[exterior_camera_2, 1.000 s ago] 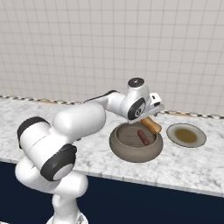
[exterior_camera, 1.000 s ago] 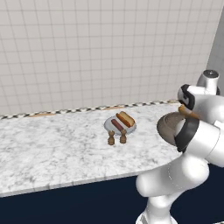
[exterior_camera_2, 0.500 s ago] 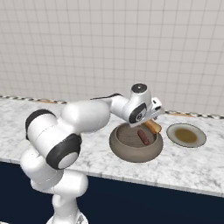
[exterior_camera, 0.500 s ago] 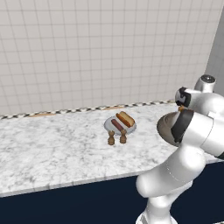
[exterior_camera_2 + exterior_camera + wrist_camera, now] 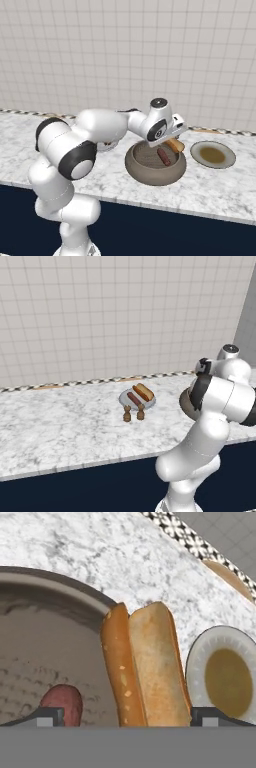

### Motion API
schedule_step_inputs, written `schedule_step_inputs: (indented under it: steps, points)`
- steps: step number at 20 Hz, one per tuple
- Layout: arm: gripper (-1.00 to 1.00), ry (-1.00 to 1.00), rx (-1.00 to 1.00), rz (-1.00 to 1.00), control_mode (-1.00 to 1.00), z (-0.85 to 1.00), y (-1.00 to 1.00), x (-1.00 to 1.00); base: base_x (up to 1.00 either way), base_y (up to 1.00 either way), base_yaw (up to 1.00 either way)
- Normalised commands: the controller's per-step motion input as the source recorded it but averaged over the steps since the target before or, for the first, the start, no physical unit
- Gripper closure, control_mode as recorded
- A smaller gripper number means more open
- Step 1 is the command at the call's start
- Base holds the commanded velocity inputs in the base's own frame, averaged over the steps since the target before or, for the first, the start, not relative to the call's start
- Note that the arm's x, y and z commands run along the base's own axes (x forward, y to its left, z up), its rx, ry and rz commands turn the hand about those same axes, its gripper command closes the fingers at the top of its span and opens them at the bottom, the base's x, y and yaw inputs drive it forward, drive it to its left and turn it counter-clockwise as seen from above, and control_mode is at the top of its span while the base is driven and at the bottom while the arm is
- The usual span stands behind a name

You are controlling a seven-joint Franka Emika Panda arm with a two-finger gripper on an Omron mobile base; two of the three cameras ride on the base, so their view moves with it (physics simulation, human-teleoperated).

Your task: Place one bun and one sausage from the bowl on each plate.

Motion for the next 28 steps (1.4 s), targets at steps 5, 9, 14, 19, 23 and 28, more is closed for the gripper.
schedule_step_inputs:
  steps: [5, 9, 14, 19, 23, 28]
  points:
    - [-1.00, 0.07, 0.00, 0.00, -1.00, -0.05, -0.01, 0.07, 0.00, 0.00, 0.00]
    - [-1.00, 0.05, 0.01, 0.00, -1.00, -0.13, -0.06, 0.00, 0.00, 0.00, 0.00]
    - [-1.00, 0.02, 0.00, 0.00, -1.00, -0.13, 0.00, 0.00, 0.00, 0.00, 0.00]
    - [-1.00, 0.05, 0.00, 0.00, -1.00, -0.30, 0.00, -0.05, 0.00, 0.00, 0.00]
    - [-1.00, 0.06, 0.00, 0.00, -1.00, -0.37, 0.00, -0.15, 0.00, 0.00, 0.00]
    - [1.00, 0.01, 0.00, 0.00, -1.00, -0.29, 0.05, -0.30, 0.00, 0.00, 0.00]
